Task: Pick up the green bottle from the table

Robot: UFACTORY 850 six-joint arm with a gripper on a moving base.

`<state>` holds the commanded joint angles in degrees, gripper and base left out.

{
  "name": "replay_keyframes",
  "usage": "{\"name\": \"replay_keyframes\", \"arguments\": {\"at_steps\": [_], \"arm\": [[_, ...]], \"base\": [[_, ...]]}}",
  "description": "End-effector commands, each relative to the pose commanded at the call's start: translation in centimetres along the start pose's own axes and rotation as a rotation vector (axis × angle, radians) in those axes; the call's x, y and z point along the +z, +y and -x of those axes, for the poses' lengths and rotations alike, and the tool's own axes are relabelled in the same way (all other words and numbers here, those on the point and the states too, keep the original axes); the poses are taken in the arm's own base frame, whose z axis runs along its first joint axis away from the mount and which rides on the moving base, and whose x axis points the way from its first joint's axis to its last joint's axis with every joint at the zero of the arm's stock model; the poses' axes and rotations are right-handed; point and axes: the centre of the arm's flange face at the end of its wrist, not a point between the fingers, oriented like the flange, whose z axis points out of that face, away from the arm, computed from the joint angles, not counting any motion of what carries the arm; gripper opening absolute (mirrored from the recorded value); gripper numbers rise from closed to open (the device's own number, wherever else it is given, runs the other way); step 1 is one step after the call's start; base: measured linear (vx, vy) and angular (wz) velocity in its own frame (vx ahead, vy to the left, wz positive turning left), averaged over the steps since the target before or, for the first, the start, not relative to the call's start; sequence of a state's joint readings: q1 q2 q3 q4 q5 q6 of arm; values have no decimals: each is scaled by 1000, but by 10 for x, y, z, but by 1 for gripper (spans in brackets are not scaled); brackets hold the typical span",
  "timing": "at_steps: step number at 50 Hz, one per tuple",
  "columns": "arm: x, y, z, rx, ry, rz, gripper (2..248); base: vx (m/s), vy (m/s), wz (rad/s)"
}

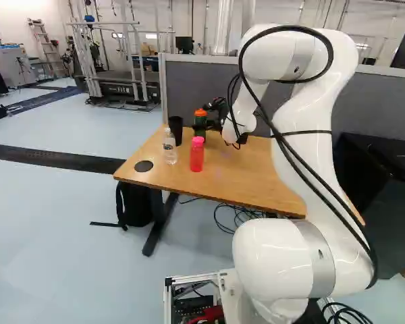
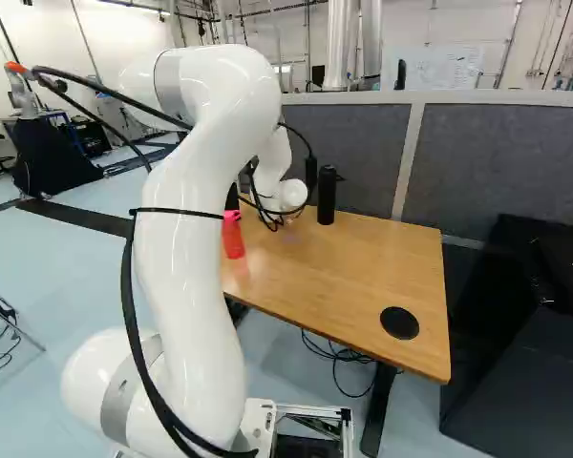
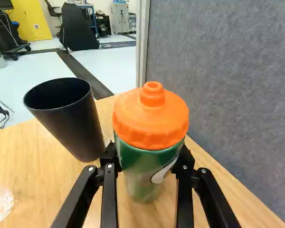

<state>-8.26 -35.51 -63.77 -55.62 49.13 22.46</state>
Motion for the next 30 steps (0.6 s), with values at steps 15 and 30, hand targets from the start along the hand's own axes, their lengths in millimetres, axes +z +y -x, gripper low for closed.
{"name": "replay_keyframes", "arguments": {"at_steps": [15, 30], "arm": [[-12, -3, -16, -6, 19, 15, 111], [-32, -8, -31, 12, 45, 53, 111]], "base": [[0, 0, 0], [0, 0, 0]]}}
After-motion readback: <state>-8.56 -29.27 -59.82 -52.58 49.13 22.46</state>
